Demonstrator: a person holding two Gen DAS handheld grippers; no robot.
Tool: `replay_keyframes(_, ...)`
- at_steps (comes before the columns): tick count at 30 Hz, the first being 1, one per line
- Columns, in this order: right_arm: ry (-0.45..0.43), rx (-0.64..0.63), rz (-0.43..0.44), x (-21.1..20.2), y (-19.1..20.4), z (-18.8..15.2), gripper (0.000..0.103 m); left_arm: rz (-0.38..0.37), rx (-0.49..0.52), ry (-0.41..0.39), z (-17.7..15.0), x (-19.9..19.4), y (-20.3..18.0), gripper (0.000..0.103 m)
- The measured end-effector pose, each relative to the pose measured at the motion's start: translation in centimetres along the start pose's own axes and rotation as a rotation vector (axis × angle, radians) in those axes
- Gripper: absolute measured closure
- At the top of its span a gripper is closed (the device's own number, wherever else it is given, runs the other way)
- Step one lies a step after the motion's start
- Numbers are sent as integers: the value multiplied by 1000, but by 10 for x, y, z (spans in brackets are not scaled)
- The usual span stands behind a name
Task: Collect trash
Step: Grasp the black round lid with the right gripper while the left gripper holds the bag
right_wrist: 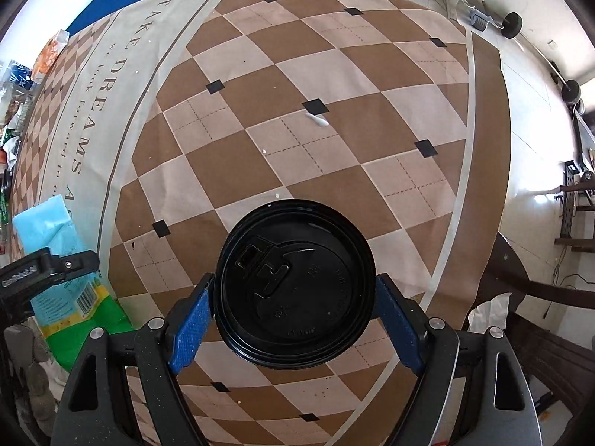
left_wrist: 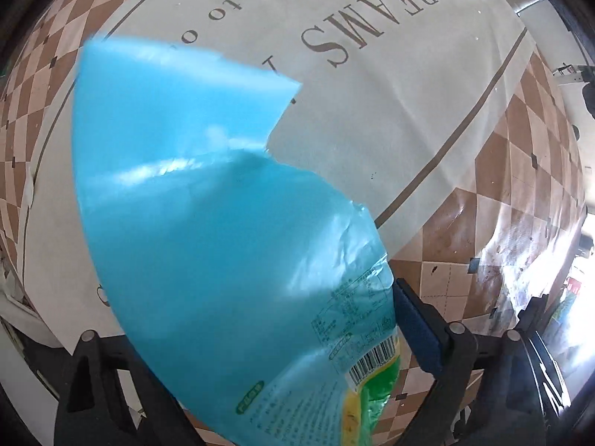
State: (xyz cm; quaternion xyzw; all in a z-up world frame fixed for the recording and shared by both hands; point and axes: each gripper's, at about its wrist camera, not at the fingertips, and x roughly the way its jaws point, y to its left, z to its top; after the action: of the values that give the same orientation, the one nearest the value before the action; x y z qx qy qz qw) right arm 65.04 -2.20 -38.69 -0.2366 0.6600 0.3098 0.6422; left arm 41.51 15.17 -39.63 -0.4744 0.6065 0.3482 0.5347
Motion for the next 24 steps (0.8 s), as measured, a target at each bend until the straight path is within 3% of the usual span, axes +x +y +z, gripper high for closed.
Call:
replay_keyframes(2,-4,3,5,-2,-2,-2,18,8,18,-28,-7,-4,-2,28)
replay_keyframes(3,-8,6,7,-5,-2,-4,18,18,37,-41,-10,-7,-4,30)
replay_keyframes(5,-19,7,10,-8,-2,-7,18,40,79,-65,-18,-12,-10,50)
replay_keyframes(6,-23,5,9,-9,1,-15,18,49,97,-75,-21,-15,-12,53)
replay_keyframes(8,-27,-1,10,-11,2,-20,18,65,135,-99,-29,-21,-16,77)
replay_keyframes(9,-28,-3,10,-7,8,-4,18,79,154,-115,-33,-24,-17,81)
replay_keyframes(15,-53,-22,12,-26,26,-9,18,144,229,-217,-58,-49,-22,83)
replay_keyframes(24,-121,-52,37,-66,66,-49,18,119,269,-341,-117,-104,5,83)
